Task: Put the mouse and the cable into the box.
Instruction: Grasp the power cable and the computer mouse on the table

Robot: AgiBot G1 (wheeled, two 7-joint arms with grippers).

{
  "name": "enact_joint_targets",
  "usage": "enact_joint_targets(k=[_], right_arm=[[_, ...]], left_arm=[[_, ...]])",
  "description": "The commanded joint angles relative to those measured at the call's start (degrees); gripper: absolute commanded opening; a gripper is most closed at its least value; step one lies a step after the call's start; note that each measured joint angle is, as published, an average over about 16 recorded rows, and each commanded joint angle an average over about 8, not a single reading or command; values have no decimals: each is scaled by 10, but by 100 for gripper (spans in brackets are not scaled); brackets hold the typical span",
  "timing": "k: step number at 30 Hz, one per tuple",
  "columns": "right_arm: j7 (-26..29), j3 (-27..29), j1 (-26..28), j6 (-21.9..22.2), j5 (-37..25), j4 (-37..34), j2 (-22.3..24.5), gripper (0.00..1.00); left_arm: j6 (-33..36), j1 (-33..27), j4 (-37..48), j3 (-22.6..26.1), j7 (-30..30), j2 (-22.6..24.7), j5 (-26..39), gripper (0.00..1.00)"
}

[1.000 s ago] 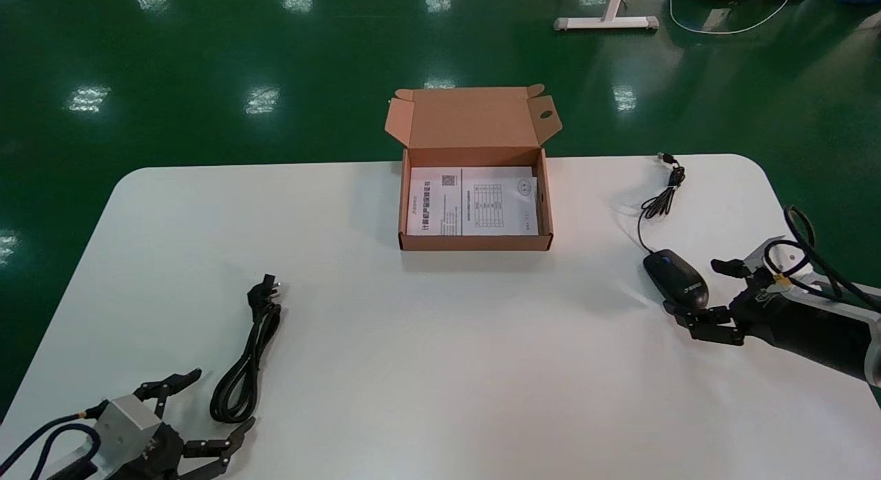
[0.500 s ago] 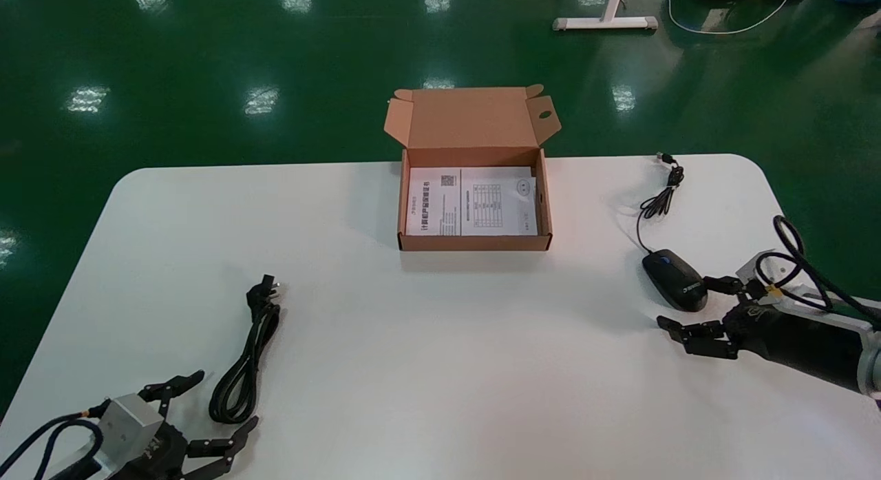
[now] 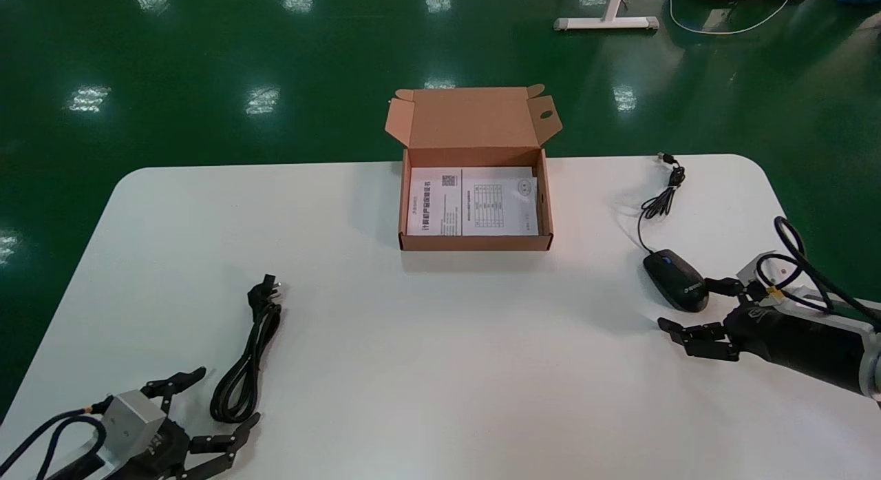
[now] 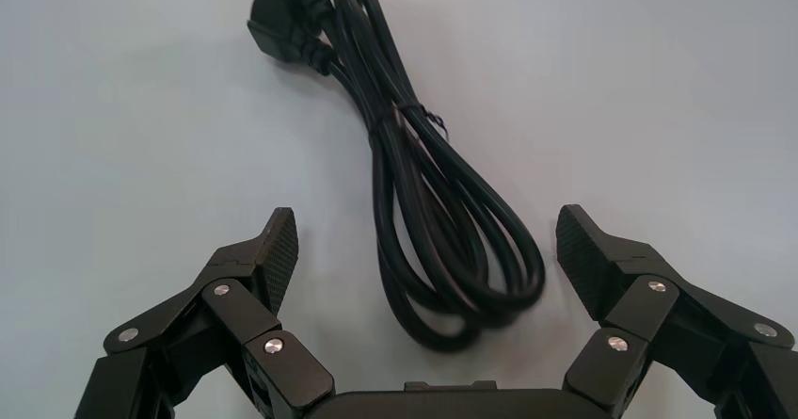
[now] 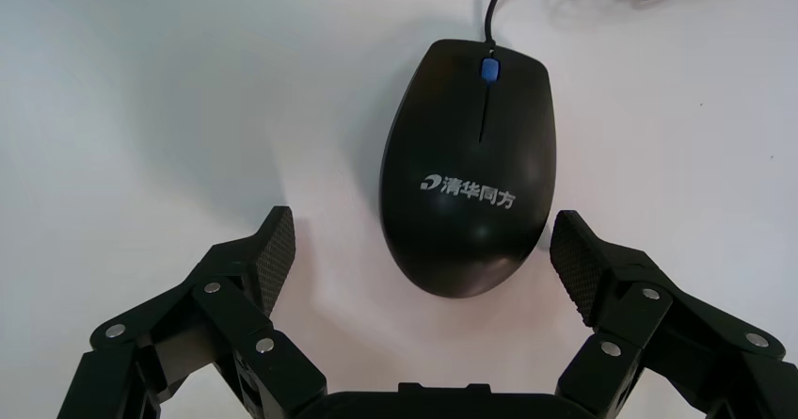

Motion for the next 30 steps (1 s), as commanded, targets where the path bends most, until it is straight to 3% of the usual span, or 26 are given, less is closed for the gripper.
enact_joint_targets(k=[1,23,25,26,30], right_arm=[[0,0,1,0,0,0,-1,100],[12,7,3,27,7,0,-15,100],[15,7,2,28,8,0,-16,96],[16,7,2,28,8,0,-16,87],[21,5,2,27,6,-2,-17,37]], left_arm=[[1,-5,3,1,2,4,0,100],[-17,-41,14,27,-16,21,11,100],[-16,-41,14,28,-18,21,11,83],[-16,-41,15,28,-19,21,11,71],[-16,-41,15,29,-21,21,10,20]])
